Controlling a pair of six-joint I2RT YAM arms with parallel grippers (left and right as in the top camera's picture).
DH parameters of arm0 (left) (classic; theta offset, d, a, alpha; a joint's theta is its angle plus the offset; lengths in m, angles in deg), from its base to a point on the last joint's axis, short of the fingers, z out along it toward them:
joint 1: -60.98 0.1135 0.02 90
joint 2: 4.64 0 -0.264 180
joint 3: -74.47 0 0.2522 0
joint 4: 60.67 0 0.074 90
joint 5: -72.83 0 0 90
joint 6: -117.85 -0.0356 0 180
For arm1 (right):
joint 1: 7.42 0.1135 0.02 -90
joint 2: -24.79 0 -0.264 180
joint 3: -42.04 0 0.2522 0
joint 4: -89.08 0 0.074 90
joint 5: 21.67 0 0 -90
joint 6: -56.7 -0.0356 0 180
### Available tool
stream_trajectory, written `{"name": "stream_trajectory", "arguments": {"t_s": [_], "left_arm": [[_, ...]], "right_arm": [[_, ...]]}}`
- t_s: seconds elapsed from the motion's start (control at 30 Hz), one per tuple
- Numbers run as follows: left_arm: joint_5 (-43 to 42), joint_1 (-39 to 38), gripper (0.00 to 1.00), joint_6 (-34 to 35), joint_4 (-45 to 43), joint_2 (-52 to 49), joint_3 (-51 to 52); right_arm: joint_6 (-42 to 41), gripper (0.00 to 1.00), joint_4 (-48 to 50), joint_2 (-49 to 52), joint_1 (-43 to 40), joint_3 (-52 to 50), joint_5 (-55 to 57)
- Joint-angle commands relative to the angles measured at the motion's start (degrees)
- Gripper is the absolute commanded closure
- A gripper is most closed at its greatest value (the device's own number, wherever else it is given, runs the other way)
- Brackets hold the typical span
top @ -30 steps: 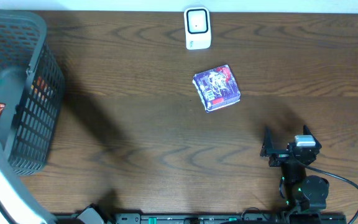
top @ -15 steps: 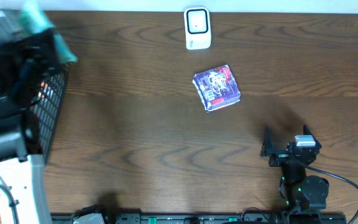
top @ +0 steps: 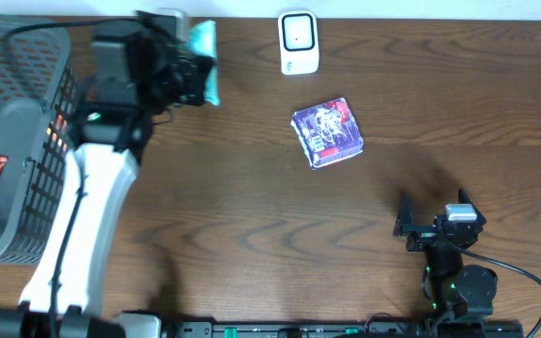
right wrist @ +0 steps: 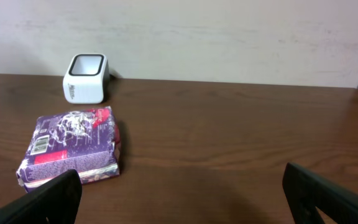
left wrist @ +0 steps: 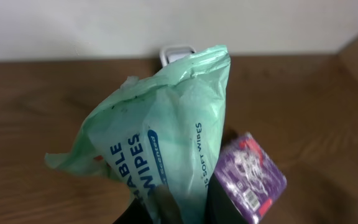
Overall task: Scan the item barcode
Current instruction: 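Carry the green wipes to the scanner with the left gripper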
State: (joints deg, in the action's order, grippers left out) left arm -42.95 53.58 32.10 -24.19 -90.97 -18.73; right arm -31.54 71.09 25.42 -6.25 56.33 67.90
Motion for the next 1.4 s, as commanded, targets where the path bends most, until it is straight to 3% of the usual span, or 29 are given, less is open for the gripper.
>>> {"name": "stream_trajectory", "arguments": {"t_s": [0.0, 0.27, 0.43, 0.9, 1.13, 1.3, 1.37], "left_arm": [[-0.6, -3.7, 0.93, -0.3, -0.5, -5.7, -0.8], [1.0, -11.1, 0.93, 4.4, -2.3, -17.8, -0.8], [11.5, -14.4, 0.93, 17.0, -2.5, -24.7, -0.8], [11.6, -21.3, 0.92, 31.1, -7.3, -32.9, -0.8], [16.9, -23.0, 0.92, 30.0, -9.4, -33.2, -0.8], [16.8, -23.0, 0.92, 19.7, -11.5, -33.2, -0.8], [16.8, -23.0, 0.83, 15.2, -11.3, -33.1, -0.8]], "right_arm": [[0.5, 0.01, 0.0, -0.3, -0.5, -0.2, -0.1], [0.5, 0.01, 0.0, -0.3, -0.5, -0.2, -0.1], [0.5, 0.01, 0.0, -0.3, -0.5, -0.2, -0.1], [0.5, 0.01, 0.0, -0.3, -0.5, -0.2, -0.1], [0.5, 0.01, 0.0, -0.3, -0.5, -0.2, -0.1], [0.5, 0.01, 0.0, -0.3, -0.5, -0.2, -0.1], [0.5, 0.01, 0.0, -0.3, -0.5, -0.2, -0.1]]}}
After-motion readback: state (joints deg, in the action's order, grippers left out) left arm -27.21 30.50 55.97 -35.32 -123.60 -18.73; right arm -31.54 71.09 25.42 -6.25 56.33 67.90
